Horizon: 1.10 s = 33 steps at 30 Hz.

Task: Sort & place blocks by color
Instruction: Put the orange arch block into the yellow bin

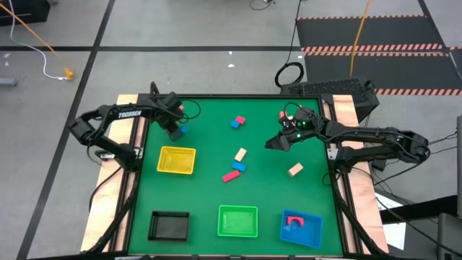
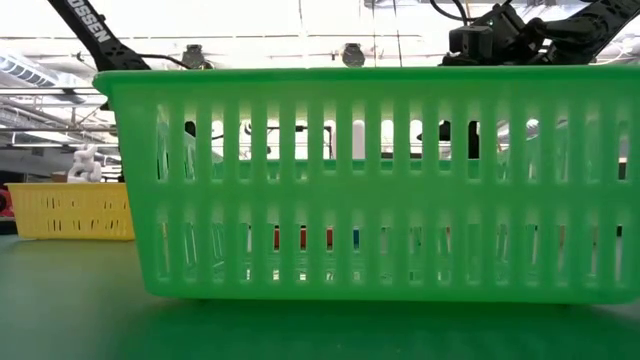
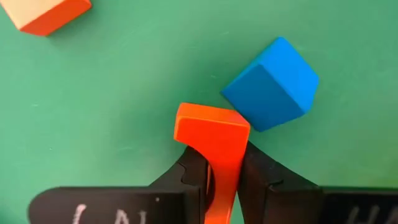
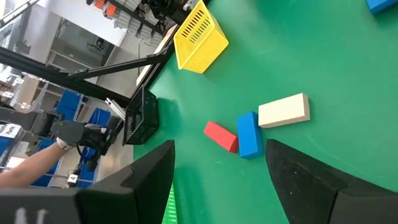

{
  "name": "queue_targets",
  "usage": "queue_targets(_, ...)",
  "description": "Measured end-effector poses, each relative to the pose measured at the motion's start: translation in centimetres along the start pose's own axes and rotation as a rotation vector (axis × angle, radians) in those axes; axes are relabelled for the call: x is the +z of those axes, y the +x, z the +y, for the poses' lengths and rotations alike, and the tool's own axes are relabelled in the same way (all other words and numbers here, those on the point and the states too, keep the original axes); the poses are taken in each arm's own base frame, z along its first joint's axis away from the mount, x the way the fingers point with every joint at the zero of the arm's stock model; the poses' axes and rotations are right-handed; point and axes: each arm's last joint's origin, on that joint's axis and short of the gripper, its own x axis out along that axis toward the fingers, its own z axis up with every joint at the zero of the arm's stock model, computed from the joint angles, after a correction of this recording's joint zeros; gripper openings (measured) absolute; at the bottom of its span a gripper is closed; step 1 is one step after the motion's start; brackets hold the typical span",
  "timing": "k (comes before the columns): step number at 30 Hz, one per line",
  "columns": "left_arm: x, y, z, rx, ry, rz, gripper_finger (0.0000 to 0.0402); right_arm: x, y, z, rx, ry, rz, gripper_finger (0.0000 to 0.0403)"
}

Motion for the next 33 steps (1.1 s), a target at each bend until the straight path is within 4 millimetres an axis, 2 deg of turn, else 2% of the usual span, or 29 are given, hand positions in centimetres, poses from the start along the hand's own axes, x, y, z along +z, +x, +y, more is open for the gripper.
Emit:
queue_targets(5,0.7,-1.3,-0.1,-0.04,-0.011,-0.02,0.0052,0.0,0.0,0.0,0.0,0.008,0.0,0.024)
queue_targets(11,1.6,-4.0,-0.4,-0.072,-0.025,-0.152,0.0052,0.1,0.0,0.0,0.001,0.05,-0.009,0.024)
queue_targets(17,1.9,-6.5,-1.4,-0.152,-0.097,-0.279,0.0052,0.9,0.1,0.7,-0.022,0.05,-0.16,0.024)
queue_targets(22,1.8,-8.1,-3.6,-0.307,-0.15,-0.337,0.0052,1.5,0.2,1.4,-0.011,0.028,-0.28,0.024)
queue_targets(27,0.6,-9.7,-7.3,-0.454,-0.109,-0.309,0.0052,1.6,0.2,1.7,-0.011,-0.006,-0.324,0.024)
queue_targets(30,-0.1,-10.4,-9.3,-0.475,-0.044,-0.306,0.0052,1.6,0.3,1.8,-0.016,-0.022,-0.328,0.024)
queue_targets(33,-1.1,-10.2,-10.6,-0.4,-0.023,-0.235,0.0052,1.6,0.3,1.7,-0.018,-0.022,-0.324,0.024)
